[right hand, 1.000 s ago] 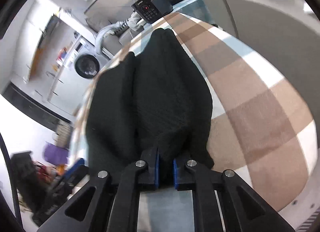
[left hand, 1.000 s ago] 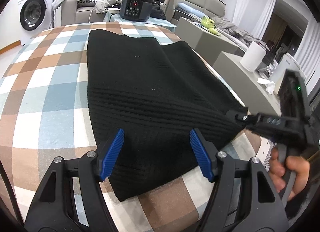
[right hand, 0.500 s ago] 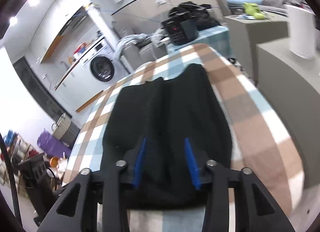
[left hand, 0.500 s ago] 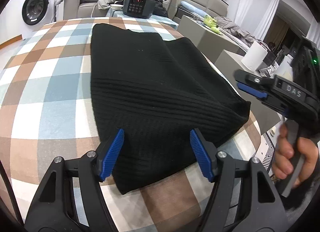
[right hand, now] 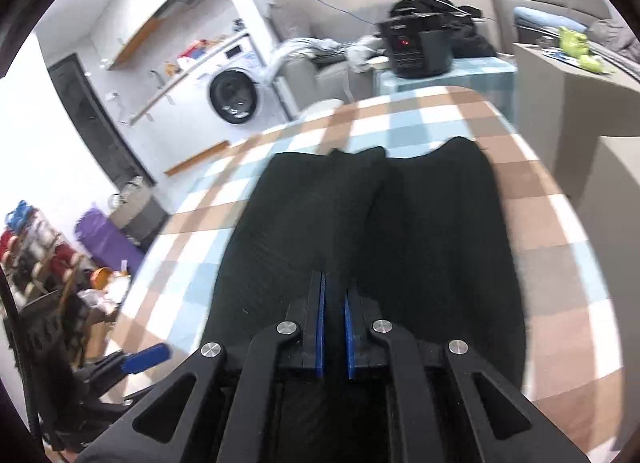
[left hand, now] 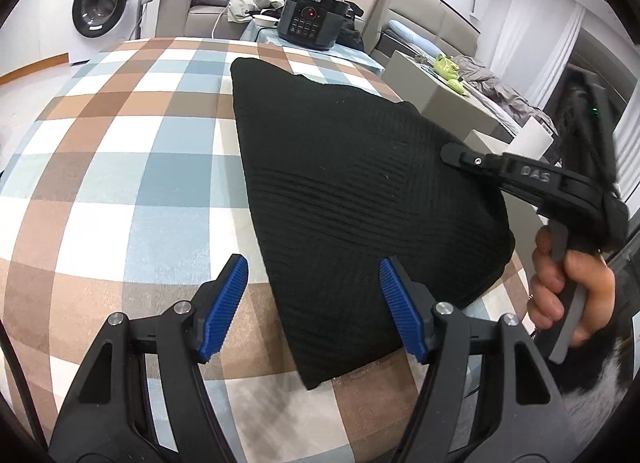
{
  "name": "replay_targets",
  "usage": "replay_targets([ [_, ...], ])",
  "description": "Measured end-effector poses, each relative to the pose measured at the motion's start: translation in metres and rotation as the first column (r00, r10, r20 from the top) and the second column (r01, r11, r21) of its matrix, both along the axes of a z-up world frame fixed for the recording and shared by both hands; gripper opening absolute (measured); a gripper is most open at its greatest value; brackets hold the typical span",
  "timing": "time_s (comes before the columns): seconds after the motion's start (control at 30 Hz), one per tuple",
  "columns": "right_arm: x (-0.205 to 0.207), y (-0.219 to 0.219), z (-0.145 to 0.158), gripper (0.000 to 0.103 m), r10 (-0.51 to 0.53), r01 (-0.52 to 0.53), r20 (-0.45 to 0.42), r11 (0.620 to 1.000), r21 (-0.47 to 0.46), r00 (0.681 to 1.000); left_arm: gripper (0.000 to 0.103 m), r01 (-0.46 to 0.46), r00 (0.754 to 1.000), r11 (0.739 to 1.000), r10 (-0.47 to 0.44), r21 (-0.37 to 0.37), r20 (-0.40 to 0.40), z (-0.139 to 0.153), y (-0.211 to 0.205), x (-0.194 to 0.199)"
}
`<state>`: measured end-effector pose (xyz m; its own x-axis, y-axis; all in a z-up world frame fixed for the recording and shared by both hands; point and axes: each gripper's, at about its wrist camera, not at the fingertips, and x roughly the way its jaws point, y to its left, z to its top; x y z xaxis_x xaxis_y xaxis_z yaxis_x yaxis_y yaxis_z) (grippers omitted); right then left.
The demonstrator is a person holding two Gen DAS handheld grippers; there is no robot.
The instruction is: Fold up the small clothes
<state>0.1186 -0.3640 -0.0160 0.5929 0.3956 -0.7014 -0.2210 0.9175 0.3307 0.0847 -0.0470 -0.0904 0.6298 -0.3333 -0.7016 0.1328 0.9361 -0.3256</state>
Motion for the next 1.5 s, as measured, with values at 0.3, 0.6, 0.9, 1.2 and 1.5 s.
replay_targets([
  [0.3, -0.003, -0.036, -0.041, 0.036, -0.051, 0.071, -0.171, 0.991, 0.114, 0.984, 0.066, 0.033, 0.999, 0.999, -0.032, 0.027, -0.029, -0.009, -0.016, 0.003],
  [0.6, -0.048, -0.046, -0.036, 0.040, 0.012, 0.009, -0.116, 0.984, 0.180, 0.993, 0.066, 0.035, 0.998, 0.999, -0.034, 0.029, -0.047, -0.015, -0.017, 0.001],
  [0.9, -0.069, -0.050, -0.032, 0.040, 0.057, -0.039, -0.100, 0.984, 0.173, 0.993, 0.066, 0.065, 0.995, 0.997, -0.061, 0.049, -0.080, -0.024, -0.017, -0.005],
  [1.2, -0.074, -0.046, -0.013, 0.005, 0.067, -0.056, -0.055, 0.982, 0.178, 0.996, 0.066, 0.080, 0.992, 0.995, -0.073, 0.067, -0.103, -0.032, -0.018, -0.009],
  [1.5, -0.067, -0.047, -0.024, 0.021, 0.001, 0.011, -0.105, 0.994, 0.106, 0.994, 0.066, 0.069, 0.993, 0.996, -0.064, 0.054, -0.095, -0.028, -0.015, 0.001],
])
